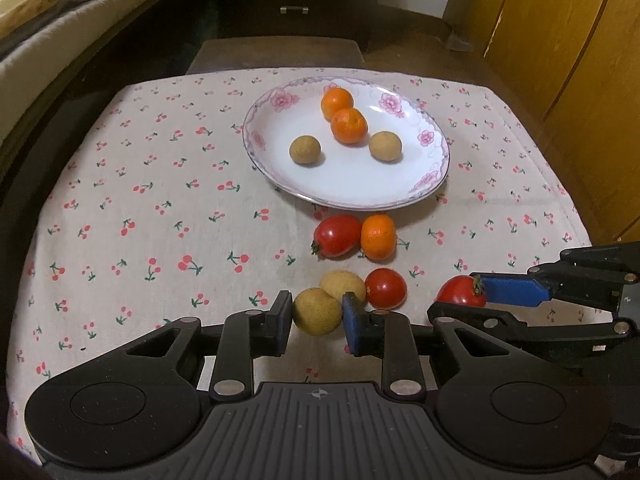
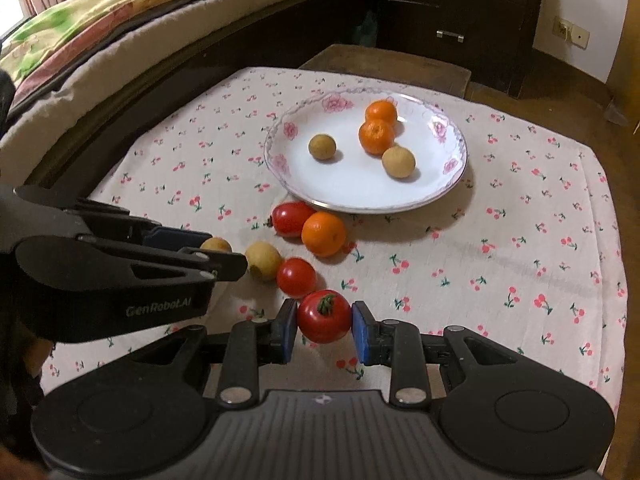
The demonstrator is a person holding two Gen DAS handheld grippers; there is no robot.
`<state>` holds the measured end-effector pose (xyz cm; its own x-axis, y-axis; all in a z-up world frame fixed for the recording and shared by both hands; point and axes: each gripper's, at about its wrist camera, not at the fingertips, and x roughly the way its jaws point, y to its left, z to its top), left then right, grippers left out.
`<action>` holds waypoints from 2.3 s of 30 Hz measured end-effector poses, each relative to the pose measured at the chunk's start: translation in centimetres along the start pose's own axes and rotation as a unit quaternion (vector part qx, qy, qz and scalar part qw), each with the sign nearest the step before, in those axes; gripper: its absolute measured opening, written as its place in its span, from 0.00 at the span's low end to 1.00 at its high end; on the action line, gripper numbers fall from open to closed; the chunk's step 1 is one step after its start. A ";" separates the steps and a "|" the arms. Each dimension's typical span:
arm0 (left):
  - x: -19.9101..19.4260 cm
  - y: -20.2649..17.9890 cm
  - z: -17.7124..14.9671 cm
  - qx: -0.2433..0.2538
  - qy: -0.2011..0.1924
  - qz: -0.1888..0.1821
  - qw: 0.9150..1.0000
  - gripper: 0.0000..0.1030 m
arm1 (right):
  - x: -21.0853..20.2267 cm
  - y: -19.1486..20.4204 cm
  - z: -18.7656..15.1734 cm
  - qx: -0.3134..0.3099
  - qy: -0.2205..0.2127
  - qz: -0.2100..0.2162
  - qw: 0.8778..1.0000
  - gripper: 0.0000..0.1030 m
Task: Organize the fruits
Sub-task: 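Carry the tomato and brown fruit over the white plate with both tools, then open the left tool over the plate while the right tool releases the tomato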
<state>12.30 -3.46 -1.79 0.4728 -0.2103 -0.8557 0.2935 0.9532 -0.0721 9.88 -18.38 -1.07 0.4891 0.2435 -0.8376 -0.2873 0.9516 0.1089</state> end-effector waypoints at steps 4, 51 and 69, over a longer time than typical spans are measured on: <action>-0.3 -0.1 0.5 -0.002 -0.005 -0.003 1.000 0.34 | -0.3 -0.3 0.6 0.003 -0.007 -0.002 1.000 0.30; 2.9 -0.2 8.4 -0.010 -0.010 0.017 1.000 0.32 | 2.6 -4.5 8.4 0.013 -0.028 -0.029 0.999 0.30; 4.9 0.0 8.9 -0.015 0.008 0.032 0.999 0.33 | 4.9 -5.0 8.8 0.016 -0.017 -0.032 0.999 0.30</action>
<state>22.03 -6.37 -1.38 0.4764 -0.1455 -0.8671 0.2382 0.9707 -0.0320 20.98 -20.29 -0.95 0.5335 0.1876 -0.8247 -0.2281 0.9709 0.0733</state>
